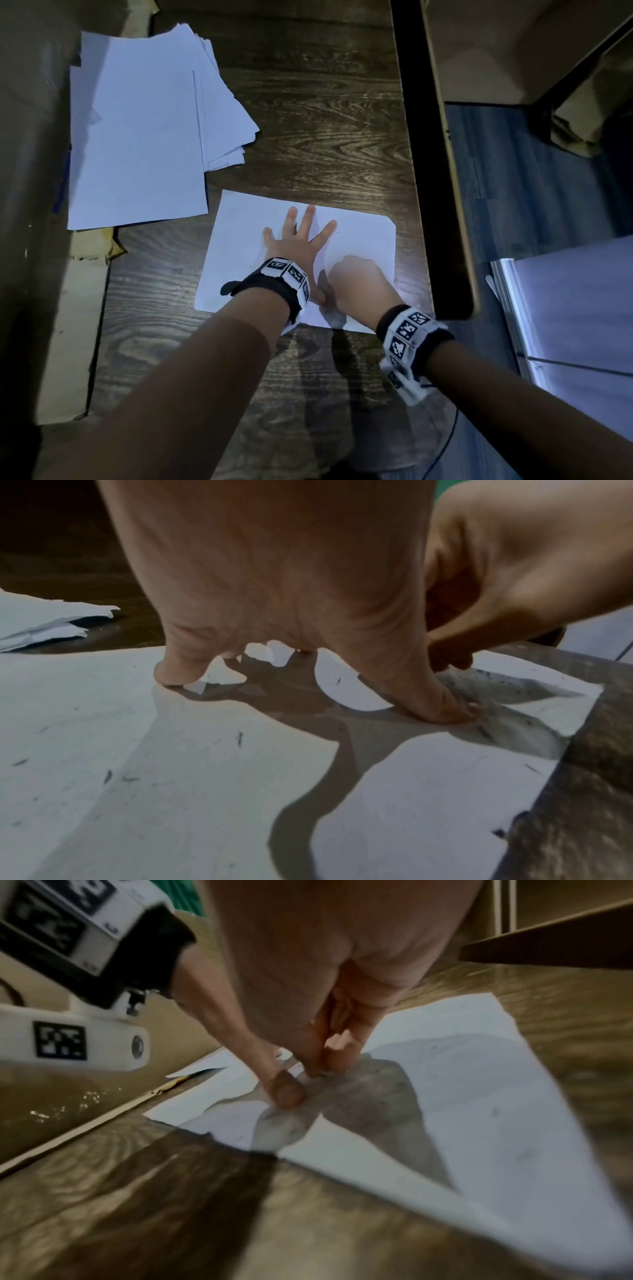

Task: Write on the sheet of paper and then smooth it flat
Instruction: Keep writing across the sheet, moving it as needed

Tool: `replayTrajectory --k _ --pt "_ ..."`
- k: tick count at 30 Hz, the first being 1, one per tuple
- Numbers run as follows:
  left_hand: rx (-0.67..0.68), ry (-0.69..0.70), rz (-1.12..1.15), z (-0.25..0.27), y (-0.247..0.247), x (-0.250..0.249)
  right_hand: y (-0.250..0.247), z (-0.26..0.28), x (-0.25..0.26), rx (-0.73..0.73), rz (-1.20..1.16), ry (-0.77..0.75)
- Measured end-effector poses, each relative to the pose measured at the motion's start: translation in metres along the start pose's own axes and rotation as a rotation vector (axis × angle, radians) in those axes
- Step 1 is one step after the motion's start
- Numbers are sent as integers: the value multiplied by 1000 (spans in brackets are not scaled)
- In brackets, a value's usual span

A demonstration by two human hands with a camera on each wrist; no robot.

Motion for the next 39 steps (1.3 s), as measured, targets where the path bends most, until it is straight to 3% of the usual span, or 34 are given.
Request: replayTrajectory --k 4,6,11,15,18,21,23,27,29,34,39 --pt "0 17 5 5 -3 -3 -35 -57 -11 -157 24 63" --pt "4 13 2 5 -3 -3 -36 -58 -16 -230 -19 111" --pt "2 1 6 0 -1 0 0 3 0 -5 -25 12" --pt "2 9 13 5 -5 -3 -39 -61 -15 -187 6 96" --pt "11 -1 10 4 -5 -4 -37 -51 -18 -242 -30 141" --pt "3 -15 2 0 -4 -3 -6 6 2 -58 -41 42" --pt "8 -14 9 1 -4 -4 -4 6 2 18 -14 1" --pt "26 5 35 7 -8 -7 -43 -63 -25 -207 6 124" --pt "27 0 17 7 -8 -7 -43 -60 -30 -256 -12 150" --pt "32 -9 4 2 -5 -4 1 9 -3 26 8 1" --pt "34 1 12 5 -7 -5 -43 -72 -19 -204 16 124"
Point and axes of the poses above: each hand's wrist, its own z-axis away from the middle knuckle, its own y-axis out of the palm, x = y × z, the point moved 8 cm from there along -z, towards the middle knuckle, and after that the axes turned 4 degrees about -x, right-handed, at the moved point
